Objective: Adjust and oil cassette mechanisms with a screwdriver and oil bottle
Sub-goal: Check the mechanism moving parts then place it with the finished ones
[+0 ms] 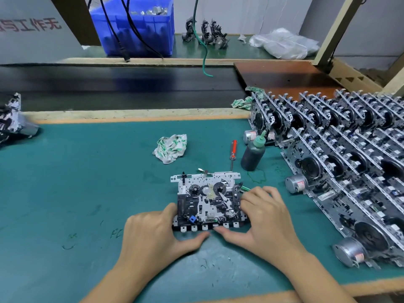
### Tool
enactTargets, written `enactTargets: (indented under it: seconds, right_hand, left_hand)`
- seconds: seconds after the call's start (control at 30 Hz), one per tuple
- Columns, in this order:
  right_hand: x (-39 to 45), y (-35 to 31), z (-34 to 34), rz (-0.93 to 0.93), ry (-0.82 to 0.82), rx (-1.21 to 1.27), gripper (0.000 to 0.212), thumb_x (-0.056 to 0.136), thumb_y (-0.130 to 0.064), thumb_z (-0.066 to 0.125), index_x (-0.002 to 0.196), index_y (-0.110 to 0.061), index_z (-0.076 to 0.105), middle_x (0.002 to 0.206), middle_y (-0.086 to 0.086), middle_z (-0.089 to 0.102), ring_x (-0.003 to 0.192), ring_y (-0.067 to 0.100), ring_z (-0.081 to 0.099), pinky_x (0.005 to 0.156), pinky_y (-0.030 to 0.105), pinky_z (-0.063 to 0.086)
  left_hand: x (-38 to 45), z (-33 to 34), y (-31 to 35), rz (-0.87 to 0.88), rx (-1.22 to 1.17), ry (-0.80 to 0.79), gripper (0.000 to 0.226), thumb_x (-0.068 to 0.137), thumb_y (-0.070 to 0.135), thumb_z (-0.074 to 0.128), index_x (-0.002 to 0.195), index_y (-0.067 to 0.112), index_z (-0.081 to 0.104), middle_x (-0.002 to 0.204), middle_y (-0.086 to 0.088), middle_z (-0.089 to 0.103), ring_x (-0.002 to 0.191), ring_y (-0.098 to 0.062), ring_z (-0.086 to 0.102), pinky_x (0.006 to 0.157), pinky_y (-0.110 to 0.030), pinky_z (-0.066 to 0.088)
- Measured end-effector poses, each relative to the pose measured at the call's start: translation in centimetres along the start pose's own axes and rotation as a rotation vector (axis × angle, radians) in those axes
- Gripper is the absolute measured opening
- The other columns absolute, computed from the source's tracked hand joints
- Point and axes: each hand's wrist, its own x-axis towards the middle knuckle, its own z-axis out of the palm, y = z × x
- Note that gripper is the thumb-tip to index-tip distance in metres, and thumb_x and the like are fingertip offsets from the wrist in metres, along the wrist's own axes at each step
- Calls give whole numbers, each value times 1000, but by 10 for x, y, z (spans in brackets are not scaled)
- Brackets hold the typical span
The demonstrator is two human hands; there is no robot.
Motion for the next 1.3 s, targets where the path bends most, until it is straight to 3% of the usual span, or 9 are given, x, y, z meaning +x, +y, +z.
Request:
enactTargets:
  seconds: [0.17, 0.37, 0.63, 0.77, 0.93, 1.1, 1.3]
  right_hand:
    - [-1, 8, -1, -87, -70, 10, 45, 77, -55, 54, 61, -13, 54, 67, -2, 55, 66, 22, 54, 78, 32, 37]
    - [0, 7, -3, -61, -104, 127, 48, 70, -61, 61, 63, -15, 49, 68, -4, 49, 68, 19, 48, 79, 31, 38]
    - [-3, 4, -1, -46, -84, 4, 51, 76, -63, 52, 63, -14, 54, 68, -3, 53, 68, 21, 52, 75, 31, 36]
    - [-2, 2, -1, -2, -39, -21, 57, 69, -69, 55, 55, -14, 52, 61, -5, 51, 62, 18, 49, 73, 31, 35]
    - [-2, 9, -3, -53, -89, -8, 51, 71, -64, 55, 60, -14, 54, 69, -5, 54, 66, 18, 51, 73, 29, 35]
    - [-1, 10, -5, -88, -85, -31, 47, 75, -60, 53, 61, -15, 58, 69, -7, 58, 66, 17, 54, 75, 30, 36]
    - [0, 11, -7, -73, -81, 105, 50, 69, -65, 62, 61, -17, 48, 67, -7, 47, 63, 13, 42, 74, 26, 34]
  left_hand:
    - [-1, -1, -1, -1, -7, 25, 61, 61, 73, 52, 48, 14, 43, 31, 2, 31, 25, -20, 35, 35, -19, 23]
    - [3, 2, 0, -86, -23, 38, 59, 57, 72, 52, 43, 15, 41, 29, -1, 30, 25, -21, 37, 35, -20, 26]
    - [5, -3, -18, 105, -48, -123, 68, 59, 83, 45, 52, 16, 45, 32, 4, 40, 29, -15, 44, 31, -22, 37]
    - [3, -2, -18, 236, -65, -98, 55, 62, 70, 57, 53, 17, 43, 34, 4, 36, 28, -16, 39, 30, -18, 33]
    - [2, -1, -18, 218, -21, -34, 51, 67, 66, 55, 53, 19, 44, 33, 4, 35, 27, -17, 38, 30, -17, 32]
    - [4, -3, -18, 221, 12, 51, 68, 87, 71, 32, 49, 15, 44, 32, 4, 32, 26, -18, 34, 32, -17, 27]
    - [3, 2, -14, 133, 20, 94, 69, 88, 67, 30, 49, 14, 50, 30, 3, 35, 25, -18, 38, 30, -20, 29]
